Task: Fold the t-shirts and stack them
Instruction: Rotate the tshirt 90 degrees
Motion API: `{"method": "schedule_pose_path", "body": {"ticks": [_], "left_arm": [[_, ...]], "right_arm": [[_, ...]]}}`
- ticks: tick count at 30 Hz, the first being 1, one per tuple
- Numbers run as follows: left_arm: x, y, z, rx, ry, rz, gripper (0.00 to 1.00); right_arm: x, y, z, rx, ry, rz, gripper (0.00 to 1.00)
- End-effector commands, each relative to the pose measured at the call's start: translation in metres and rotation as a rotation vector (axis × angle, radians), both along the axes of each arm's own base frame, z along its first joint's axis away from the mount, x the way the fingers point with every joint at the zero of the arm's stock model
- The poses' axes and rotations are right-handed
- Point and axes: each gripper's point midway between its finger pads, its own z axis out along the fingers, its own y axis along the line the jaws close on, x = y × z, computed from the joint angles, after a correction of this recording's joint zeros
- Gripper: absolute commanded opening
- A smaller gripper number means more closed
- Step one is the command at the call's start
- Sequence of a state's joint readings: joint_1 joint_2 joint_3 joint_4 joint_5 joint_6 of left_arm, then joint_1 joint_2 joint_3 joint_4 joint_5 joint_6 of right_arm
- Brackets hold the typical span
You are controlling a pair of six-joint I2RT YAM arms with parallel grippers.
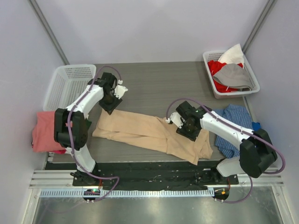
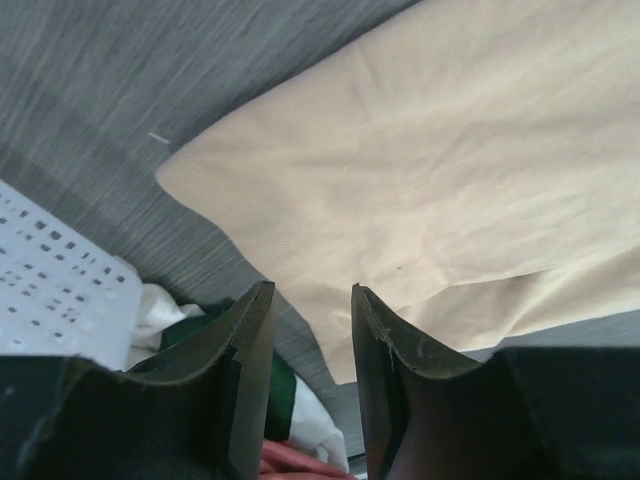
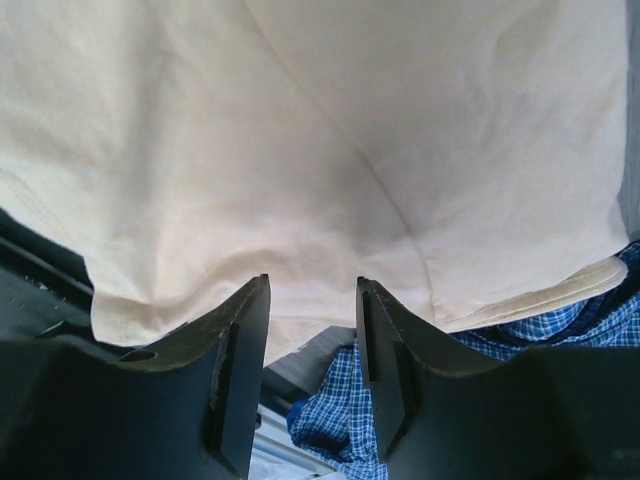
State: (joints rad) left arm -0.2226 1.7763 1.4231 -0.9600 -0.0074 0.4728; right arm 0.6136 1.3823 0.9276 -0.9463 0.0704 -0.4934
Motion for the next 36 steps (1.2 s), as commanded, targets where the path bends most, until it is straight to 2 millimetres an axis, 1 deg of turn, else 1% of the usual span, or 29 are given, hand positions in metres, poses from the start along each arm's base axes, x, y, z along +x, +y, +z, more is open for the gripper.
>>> {"method": "schedule_pose_path", "body": {"ticks": [1,5,11,13,15,17,20,25,27,28,30,31,32,33,35,36], "left_arm": [[-0.025,-0.013,-0.003,-0.082,0.052,-0.016,0.41],[-0.036,-0.014,-0.016,-0.095,0.077,-0.027,0.42],[-0.047,-0.014,-0.041,-0.084,0.140,-0.016,0.44],[-0.051,-0.014,-0.051,-0.060,0.174,-0.020,0.44],[-0.054,-0.012,-0.058,-0.033,0.194,-0.023,0.44],[-0.056,-0.011,-0.063,-0.024,0.215,-0.025,0.43],[-0.058,-0.009,-0.067,-0.003,0.238,-0.023,0.44],[-0.055,-0.005,-0.073,0.028,0.254,-0.017,0.44],[-0.054,-0.004,-0.077,0.038,0.267,-0.016,0.45],[-0.055,-0.005,-0.079,0.039,0.275,-0.013,0.45],[-0.056,-0.005,-0.084,0.044,0.294,-0.008,0.45],[-0.055,-0.005,-0.085,0.044,0.297,-0.005,0.45],[-0.055,-0.005,-0.086,0.045,0.302,0.000,0.45],[-0.056,-0.006,-0.088,0.043,0.307,0.001,0.45],[-0.057,-0.007,-0.089,0.040,0.314,0.004,0.45],[-0.058,-0.006,-0.090,0.040,0.322,0.005,0.45]], "right_arm": [[0.019,0.003,-0.002,-0.006,-0.073,0.007,0.47],[0.022,0.001,-0.013,-0.023,-0.078,0.002,0.49],[0.041,-0.001,-0.024,-0.056,-0.144,-0.010,0.52],[0.043,-0.003,-0.033,-0.086,-0.131,-0.010,0.52],[0.048,-0.004,-0.038,-0.097,-0.132,-0.007,0.52],[0.052,-0.005,-0.047,-0.115,-0.116,-0.010,0.52],[0.064,-0.003,-0.055,-0.123,-0.112,-0.010,0.52],[0.088,-0.005,-0.067,-0.123,-0.093,-0.045,0.52],[0.096,-0.009,-0.069,-0.123,-0.091,-0.060,0.52],[0.103,-0.008,-0.067,-0.117,-0.103,-0.060,0.52],[0.112,-0.015,-0.071,-0.124,-0.094,-0.078,0.52],[0.122,-0.014,-0.068,-0.117,-0.107,-0.079,0.52],[0.125,-0.016,-0.073,-0.126,-0.095,-0.082,0.52],[0.135,-0.015,-0.069,-0.120,-0.109,-0.089,0.52],[0.141,-0.017,-0.075,-0.132,-0.098,-0.083,0.52],[0.150,-0.015,-0.072,-0.126,-0.111,-0.084,0.52]]}}
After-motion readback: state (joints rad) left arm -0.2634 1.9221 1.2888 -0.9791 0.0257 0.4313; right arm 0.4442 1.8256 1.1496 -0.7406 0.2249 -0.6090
